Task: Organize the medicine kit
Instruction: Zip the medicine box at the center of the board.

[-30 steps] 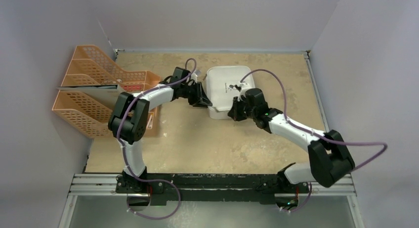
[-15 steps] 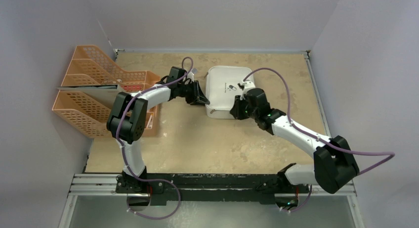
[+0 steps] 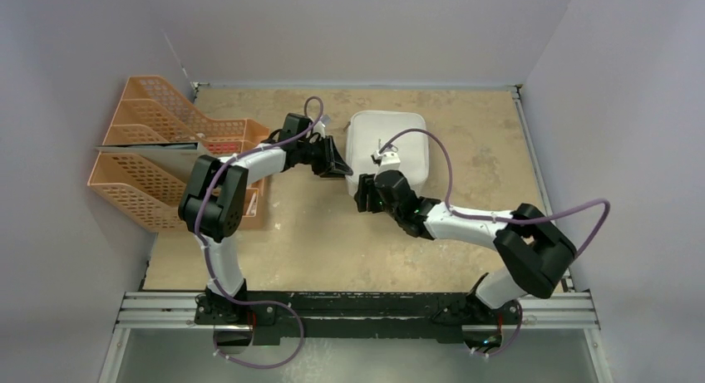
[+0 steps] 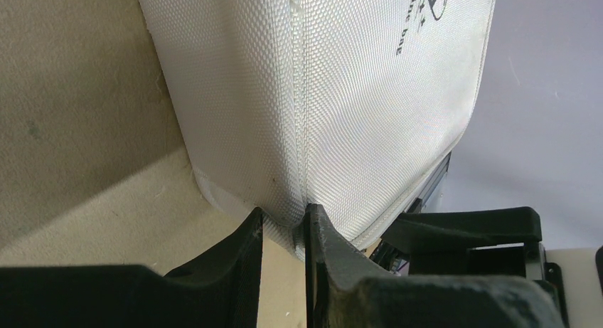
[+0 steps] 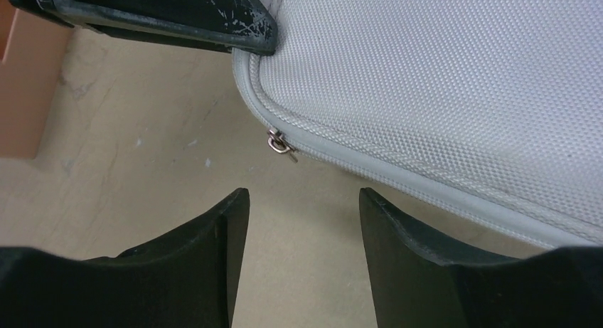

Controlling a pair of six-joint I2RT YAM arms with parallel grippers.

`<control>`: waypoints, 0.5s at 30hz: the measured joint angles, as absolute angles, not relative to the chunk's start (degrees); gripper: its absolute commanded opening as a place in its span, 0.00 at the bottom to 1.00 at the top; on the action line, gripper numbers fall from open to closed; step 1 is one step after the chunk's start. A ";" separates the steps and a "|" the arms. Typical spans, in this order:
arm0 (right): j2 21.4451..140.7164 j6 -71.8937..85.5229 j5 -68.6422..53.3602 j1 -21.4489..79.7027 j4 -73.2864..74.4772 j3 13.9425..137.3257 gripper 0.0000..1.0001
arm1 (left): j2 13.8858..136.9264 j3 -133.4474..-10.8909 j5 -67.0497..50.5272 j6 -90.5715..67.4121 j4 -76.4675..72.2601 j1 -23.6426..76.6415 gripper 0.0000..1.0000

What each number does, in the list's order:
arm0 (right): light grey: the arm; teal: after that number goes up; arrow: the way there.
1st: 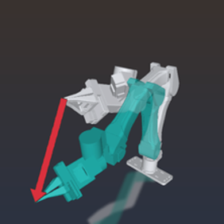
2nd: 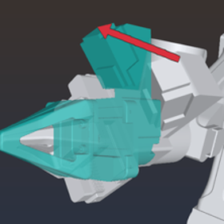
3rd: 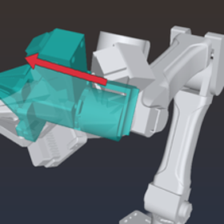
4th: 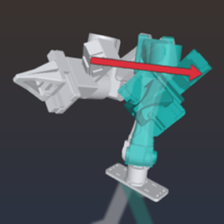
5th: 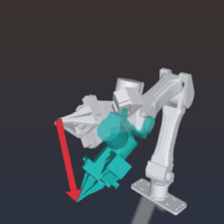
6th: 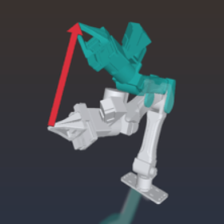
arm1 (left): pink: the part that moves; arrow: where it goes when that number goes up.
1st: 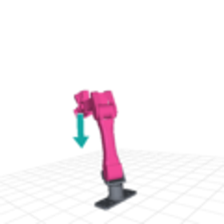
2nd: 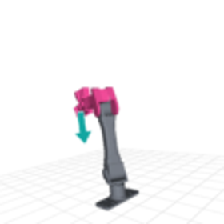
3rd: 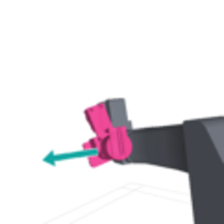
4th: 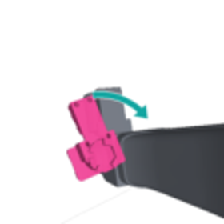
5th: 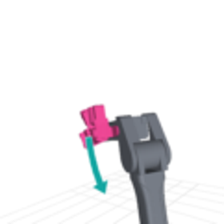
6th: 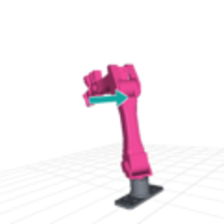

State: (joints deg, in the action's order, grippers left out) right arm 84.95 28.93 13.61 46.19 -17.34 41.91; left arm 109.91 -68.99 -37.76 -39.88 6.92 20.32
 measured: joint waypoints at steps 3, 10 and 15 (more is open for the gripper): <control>87.81 28.77 18.26 48.56 -19.88 42.74 0.62 | 109.91 -68.95 -37.80 -39.90 6.83 20.32 0.01; 94.70 26.28 30.44 53.89 -25.67 45.36 0.61 | 109.91 -68.71 -37.98 -40.01 6.35 20.29 0.01; 98.15 25.39 38.24 56.03 -24.75 48.10 0.52 | 109.91 -68.66 -37.78 -40.10 5.78 20.32 0.01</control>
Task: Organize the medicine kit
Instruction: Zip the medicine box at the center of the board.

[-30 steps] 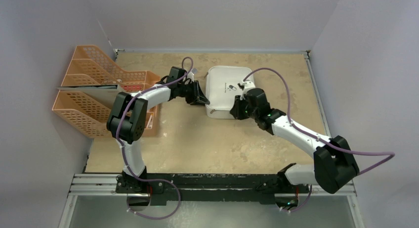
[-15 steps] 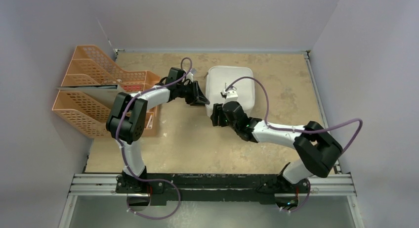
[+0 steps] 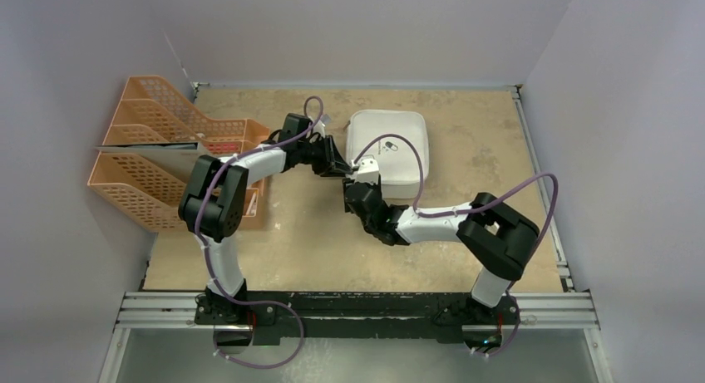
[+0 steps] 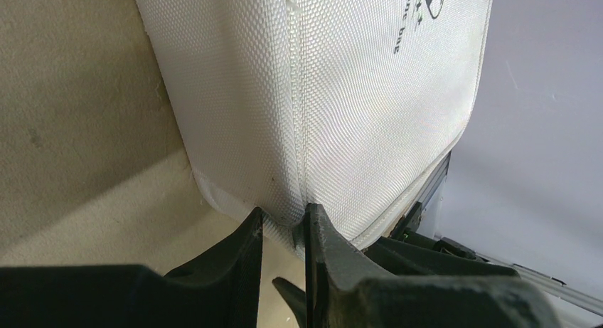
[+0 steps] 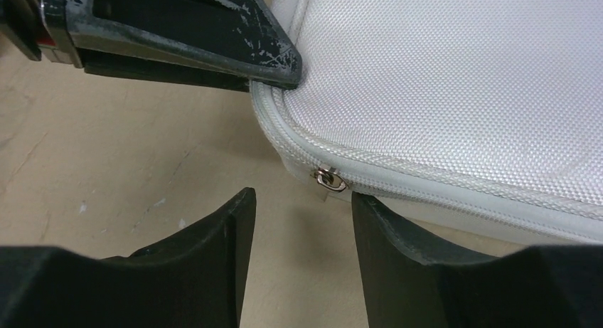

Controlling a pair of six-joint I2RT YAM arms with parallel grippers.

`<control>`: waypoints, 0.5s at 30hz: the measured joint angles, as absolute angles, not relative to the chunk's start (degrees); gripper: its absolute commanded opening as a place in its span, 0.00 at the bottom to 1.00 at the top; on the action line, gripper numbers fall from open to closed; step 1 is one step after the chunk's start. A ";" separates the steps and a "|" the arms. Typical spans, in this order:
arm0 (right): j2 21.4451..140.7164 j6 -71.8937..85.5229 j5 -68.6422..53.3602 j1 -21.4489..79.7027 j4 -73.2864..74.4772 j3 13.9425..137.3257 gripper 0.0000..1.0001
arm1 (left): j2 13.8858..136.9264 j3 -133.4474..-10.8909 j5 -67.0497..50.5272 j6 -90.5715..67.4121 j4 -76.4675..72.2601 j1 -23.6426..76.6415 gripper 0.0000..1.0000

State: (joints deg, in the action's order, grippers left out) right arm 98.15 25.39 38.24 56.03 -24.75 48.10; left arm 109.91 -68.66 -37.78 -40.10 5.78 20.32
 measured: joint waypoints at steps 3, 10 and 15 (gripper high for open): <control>98.87 23.77 40.16 56.23 -25.71 48.12 0.46 | 109.91 -68.51 -37.60 -40.47 5.23 20.38 0.01; 100.12 20.34 43.03 56.23 -27.38 48.21 0.21 | 109.93 -68.45 -36.93 -40.95 4.38 20.38 0.01; 100.14 18.28 43.72 56.23 -29.02 48.21 0.00 | 109.97 -68.53 -36.67 -40.93 4.38 20.38 0.01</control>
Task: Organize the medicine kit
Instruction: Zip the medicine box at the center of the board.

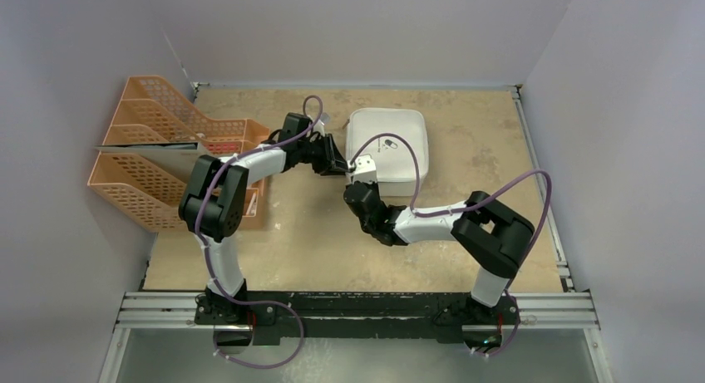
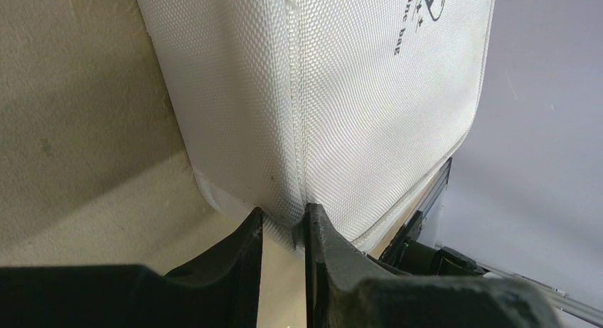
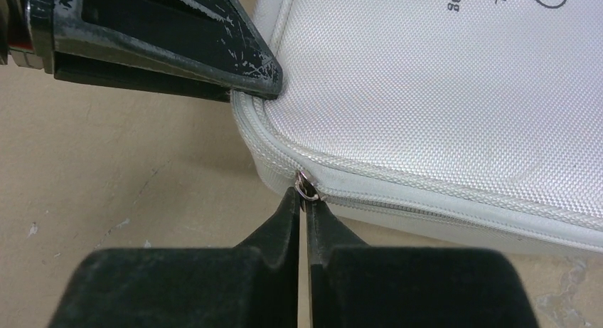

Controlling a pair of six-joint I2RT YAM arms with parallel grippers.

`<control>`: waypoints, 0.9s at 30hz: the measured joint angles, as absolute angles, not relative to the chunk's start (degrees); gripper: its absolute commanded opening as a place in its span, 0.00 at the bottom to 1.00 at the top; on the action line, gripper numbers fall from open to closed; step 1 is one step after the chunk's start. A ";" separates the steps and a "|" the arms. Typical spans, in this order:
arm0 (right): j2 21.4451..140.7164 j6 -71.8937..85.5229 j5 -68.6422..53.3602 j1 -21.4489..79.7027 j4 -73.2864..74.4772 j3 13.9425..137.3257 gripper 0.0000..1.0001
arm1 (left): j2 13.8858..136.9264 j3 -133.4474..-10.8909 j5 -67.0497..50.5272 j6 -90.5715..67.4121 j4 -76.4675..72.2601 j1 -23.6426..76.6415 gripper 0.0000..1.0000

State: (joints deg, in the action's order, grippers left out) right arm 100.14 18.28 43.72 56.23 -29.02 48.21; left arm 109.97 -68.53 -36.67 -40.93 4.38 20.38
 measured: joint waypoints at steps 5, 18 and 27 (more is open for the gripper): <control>99.50 19.11 42.94 56.07 -28.58 47.59 0.00 | 110.17 -69.54 -36.14 -40.66 5.96 20.45 0.01; 89.45 23.97 33.61 50.28 -28.42 38.44 0.00 | 110.74 -71.66 -34.61 -39.83 9.13 21.63 0.01; 85.38 24.49 31.75 46.72 -31.09 32.93 0.00 | 111.00 -72.38 -34.17 -39.59 10.66 21.78 0.00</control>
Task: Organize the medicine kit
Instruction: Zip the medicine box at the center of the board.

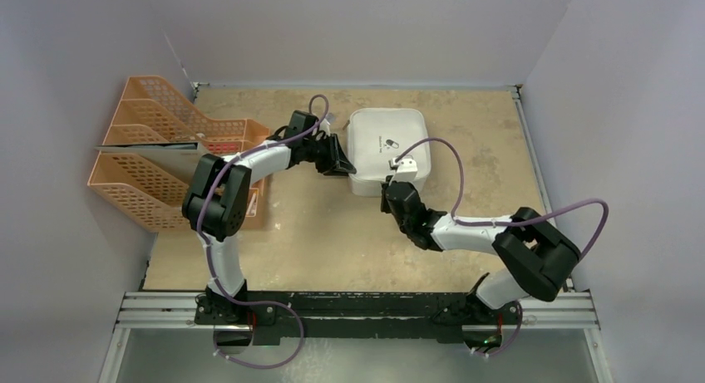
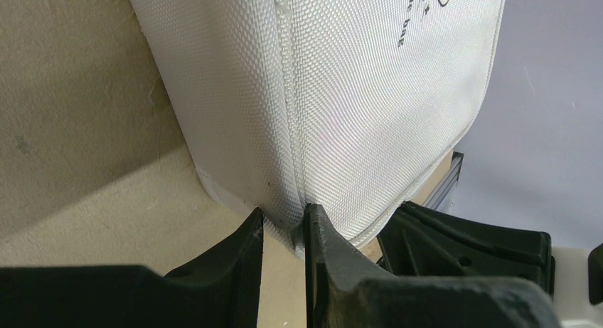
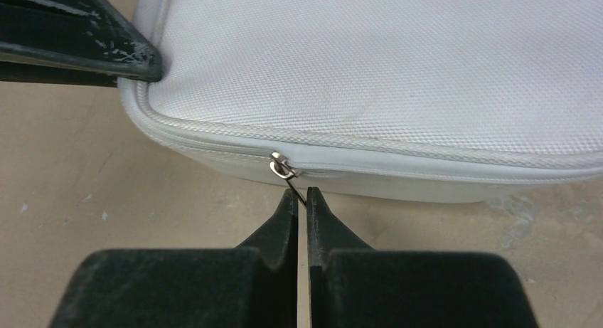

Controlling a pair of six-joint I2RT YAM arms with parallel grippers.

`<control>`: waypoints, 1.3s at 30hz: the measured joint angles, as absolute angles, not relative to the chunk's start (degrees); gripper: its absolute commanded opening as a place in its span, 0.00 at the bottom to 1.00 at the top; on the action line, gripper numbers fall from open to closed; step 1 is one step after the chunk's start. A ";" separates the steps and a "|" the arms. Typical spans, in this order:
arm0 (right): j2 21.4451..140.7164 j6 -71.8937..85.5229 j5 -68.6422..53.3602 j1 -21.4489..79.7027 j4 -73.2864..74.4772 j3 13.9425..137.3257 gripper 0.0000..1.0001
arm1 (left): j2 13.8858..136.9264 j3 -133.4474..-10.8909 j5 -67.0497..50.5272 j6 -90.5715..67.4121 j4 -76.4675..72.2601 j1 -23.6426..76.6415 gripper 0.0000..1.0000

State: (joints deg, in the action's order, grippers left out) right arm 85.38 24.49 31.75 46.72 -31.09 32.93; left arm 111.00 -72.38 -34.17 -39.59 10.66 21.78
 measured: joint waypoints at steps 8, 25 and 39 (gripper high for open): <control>79.57 26.55 31.68 40.88 -26.28 30.13 0.00 | 111.02 -73.01 -33.26 -39.53 11.62 22.06 0.00; 77.82 25.36 28.34 35.07 -20.80 29.34 0.00 | 110.48 -77.76 -29.47 -36.25 19.70 21.28 0.12; 77.45 23.99 9.34 36.36 -22.65 31.18 0.32 | 100.75 -75.99 -27.75 -35.53 21.78 19.81 0.46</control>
State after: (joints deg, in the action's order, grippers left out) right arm 77.45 23.99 9.34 36.36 -22.65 31.18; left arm 100.75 -75.99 -27.75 -35.53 21.78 19.81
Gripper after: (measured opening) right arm 0.224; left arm 0.420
